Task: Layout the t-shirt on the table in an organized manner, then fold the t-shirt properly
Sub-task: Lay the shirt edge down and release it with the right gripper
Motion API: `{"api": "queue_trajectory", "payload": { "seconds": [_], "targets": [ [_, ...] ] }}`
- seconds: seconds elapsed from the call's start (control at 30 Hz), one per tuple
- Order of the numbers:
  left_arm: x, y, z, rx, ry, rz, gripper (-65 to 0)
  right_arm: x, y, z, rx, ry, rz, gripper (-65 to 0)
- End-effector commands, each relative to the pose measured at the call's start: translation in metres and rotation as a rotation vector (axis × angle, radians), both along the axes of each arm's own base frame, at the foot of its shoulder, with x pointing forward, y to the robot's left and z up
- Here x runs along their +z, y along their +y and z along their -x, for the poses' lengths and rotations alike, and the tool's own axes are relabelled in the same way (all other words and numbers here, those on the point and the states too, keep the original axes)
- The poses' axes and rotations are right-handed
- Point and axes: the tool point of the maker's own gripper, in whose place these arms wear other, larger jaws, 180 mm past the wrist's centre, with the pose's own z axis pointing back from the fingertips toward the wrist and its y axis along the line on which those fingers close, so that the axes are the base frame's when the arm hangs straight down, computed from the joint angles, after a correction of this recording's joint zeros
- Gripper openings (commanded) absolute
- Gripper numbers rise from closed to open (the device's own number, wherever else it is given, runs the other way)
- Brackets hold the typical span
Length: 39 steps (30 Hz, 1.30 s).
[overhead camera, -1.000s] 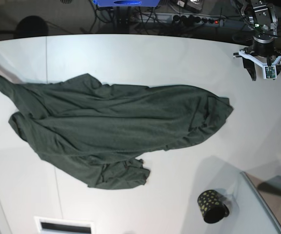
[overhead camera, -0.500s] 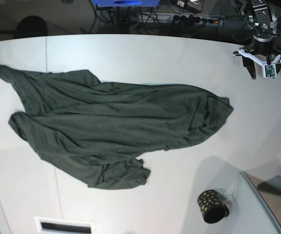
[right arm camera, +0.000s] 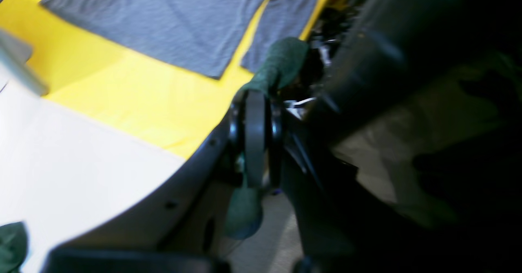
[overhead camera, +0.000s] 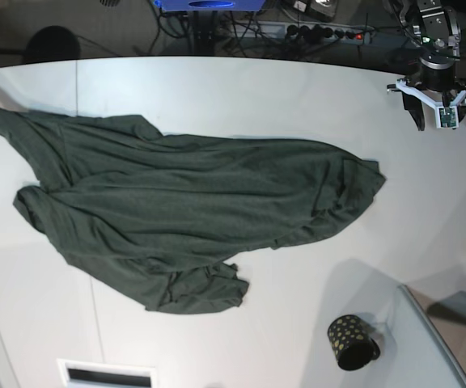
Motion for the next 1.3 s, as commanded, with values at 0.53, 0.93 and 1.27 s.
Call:
{"api": "queue_trajectory", "payload": {
  "seconds": [0.53,0.93,1.27],
  "targets": [
    [0.013,0.004,-0.011,-0.012,-0.044,-0.03,-27.5,-0.035,0.056,-0.106,0.459,0.133,-0.031,-64.4],
    [0.011,0.006,-0.005,-0.004,-0.034,-0.029,-27.5,-0.072,0.139,-0.194,0.775,0.13,-0.127,-64.4],
    [0.009,0.001,-0.006,-0.005,-0.034,-0.017,-27.5,-0.077,0.203,-0.247,0.999,0.116,-0.144,-64.4]
  ]
}}
